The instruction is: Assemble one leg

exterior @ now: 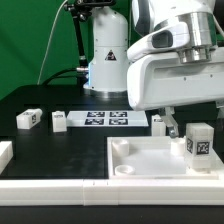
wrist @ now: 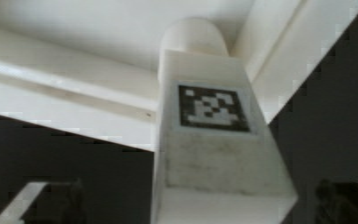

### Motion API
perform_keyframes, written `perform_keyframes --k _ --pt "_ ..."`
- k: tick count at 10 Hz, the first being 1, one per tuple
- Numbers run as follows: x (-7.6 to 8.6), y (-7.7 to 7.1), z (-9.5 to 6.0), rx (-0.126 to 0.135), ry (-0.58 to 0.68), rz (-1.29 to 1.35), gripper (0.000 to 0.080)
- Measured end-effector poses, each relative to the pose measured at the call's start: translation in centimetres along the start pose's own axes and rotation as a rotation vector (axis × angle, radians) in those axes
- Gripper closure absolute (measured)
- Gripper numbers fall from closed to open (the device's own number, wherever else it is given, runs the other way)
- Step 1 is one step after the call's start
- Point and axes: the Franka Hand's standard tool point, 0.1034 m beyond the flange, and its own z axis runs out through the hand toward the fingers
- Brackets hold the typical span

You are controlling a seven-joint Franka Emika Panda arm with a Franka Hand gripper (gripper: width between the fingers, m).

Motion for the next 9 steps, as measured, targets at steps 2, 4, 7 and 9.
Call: perform_keyframes --k 2,4,7,9 --pt "-0.7 -1.3 -0.1 0.059 -0.2 0.02 0.015" --pt "-0.1 -1.7 -0.2 0.081 -0.271 0.022 0.015" --pt "-0.2 -1.7 -0.1 0.08 -0.27 0.021 0.015" --pt "-0.3 -1.5 -0.1 0.073 -0.272 0.068 0.015"
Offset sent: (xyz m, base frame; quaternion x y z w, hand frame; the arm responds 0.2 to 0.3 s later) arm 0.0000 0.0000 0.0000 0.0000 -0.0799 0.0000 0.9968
